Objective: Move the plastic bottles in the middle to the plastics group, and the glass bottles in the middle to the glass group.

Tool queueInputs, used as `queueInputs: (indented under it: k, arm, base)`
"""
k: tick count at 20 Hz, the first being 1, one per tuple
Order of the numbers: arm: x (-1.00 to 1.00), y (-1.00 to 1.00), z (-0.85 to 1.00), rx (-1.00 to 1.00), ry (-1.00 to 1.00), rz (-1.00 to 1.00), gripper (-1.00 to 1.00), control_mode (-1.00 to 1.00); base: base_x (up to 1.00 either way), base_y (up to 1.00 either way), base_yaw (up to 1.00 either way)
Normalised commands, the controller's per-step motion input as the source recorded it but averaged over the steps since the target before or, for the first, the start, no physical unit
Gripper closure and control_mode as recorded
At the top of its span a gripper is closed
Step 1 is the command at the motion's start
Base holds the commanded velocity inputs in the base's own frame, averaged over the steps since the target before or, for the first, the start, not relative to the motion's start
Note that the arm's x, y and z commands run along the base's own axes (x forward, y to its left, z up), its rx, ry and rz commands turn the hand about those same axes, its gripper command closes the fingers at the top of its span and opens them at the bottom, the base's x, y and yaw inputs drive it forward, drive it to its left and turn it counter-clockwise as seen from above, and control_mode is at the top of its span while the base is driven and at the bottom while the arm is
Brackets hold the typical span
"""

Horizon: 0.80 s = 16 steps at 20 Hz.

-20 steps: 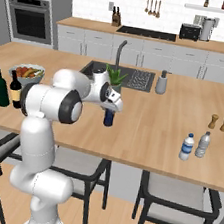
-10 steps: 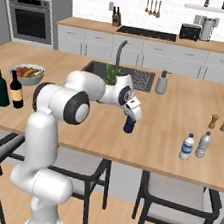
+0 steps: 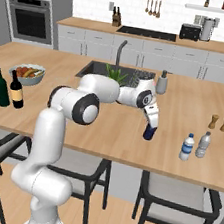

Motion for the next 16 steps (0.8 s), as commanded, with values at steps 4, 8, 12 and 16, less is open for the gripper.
queueInputs:
  k: [4, 8, 12, 16]
  arm:
    - [0.00, -0.69, 0.00, 0.00, 0.00, -0.33, 1.00, -1.00]
    - [0.00, -0.25, 0.00, 0.00, 0.00, -0.28, 1.00, -1.00]
    - [-0.01, 0.00, -0.03, -0.02, -0.02, -0.26, 1.00, -1.00]
    - [-0.01, 0.00, -0.06, -0.01, -0.09, -0.25, 1.00, -1.00]
  base:
    - [0.00, 0.00, 0.00]
    - [0.00, 0.00, 0.00]
    - [0.00, 0.00, 0.00]
    - [0.00, 0.00, 0.00]
